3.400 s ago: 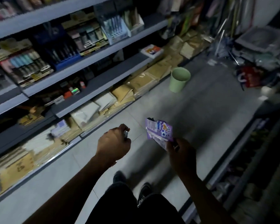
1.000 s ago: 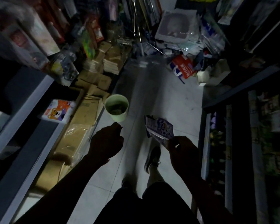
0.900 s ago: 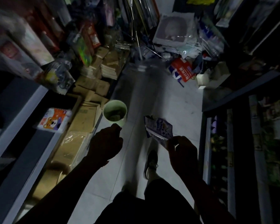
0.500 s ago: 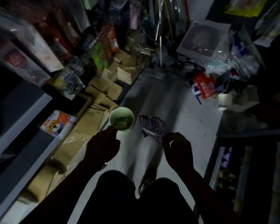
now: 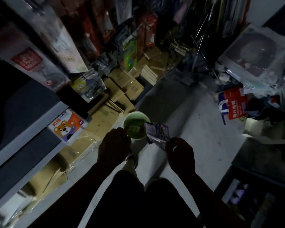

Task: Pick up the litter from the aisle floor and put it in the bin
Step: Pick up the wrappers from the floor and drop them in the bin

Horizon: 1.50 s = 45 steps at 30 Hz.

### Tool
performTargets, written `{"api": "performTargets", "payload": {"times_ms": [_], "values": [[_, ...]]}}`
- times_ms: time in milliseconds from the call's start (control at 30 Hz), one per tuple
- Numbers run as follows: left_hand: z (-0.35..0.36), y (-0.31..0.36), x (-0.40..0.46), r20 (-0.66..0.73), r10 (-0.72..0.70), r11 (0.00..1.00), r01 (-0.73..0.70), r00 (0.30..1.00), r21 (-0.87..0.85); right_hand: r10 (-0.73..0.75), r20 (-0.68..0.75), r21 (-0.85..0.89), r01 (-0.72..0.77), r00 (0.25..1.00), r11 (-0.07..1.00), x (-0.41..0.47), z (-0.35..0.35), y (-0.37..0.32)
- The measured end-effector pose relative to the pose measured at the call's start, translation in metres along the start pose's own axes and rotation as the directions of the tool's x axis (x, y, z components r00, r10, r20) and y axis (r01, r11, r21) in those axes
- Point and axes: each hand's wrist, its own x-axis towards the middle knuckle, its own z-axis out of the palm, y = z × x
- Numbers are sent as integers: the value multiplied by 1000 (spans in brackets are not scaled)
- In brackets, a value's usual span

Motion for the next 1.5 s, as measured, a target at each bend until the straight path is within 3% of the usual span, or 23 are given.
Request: {"api": "performTargets", "payload": {"times_ms": [67,167,233,367,433,500,600,700,733,800,900,1000,1067,1167,1367,1500], "values": [[10,-10,30,-15,-31,999,31,999,28,80,57,0,-80,995,997,22,18,-7],[28,-22,71,29,-129,987,132,991,-96,146,91,-34,-143,985,989,54,45,-7],[42,-17,94,86,-247,944,259,965,-206,187,128,-52,-181,974,982,73,64,2],[103,-16,135,96,-346,893,359,933,-270,246,240,-166,-210,939,964,110,111,32],[141,-21,148,124,-444,820,458,887,-343,238,254,-145,-206,938,968,126,138,52],[184,-29,164,219,-539,723,581,813,-375,203,294,-149,-165,934,975,143,171,77],[255,-46,190,290,-626,663,690,724,-290,131,333,-160,-81,934,984,168,227,119],[322,-66,212,238,-691,700,714,682,-13,39,398,-190,41,917,981,191,284,155],[340,-71,218,215,-714,679,734,666,-18,1,417,-198,90,909,976,197,302,165],[374,-87,228,225,-771,590,801,595,-98,-96,433,-205,201,897,958,205,338,181],[416,-115,236,227,-808,489,834,543,-254,-193,470,-231,332,861,915,212,389,200],[443,-127,239,185,-871,345,833,456,-432,-175,553,-298,390,815,871,216,432,215],[451,-130,242,176,-898,259,807,403,-531,-114,671,-341,442,732,830,218,452,221],[461,-133,241,237,-888,201,795,395,-572,-52,754,-364,481,655,797,222,468,226],[463,-127,251,292,-859,240,834,421,-497,-16,597,-348,278,802,895,215,445,225],[463,-120,258,315,-843,282,857,435,-431,70,617,-376,215,784,901,205,424,235]]}}
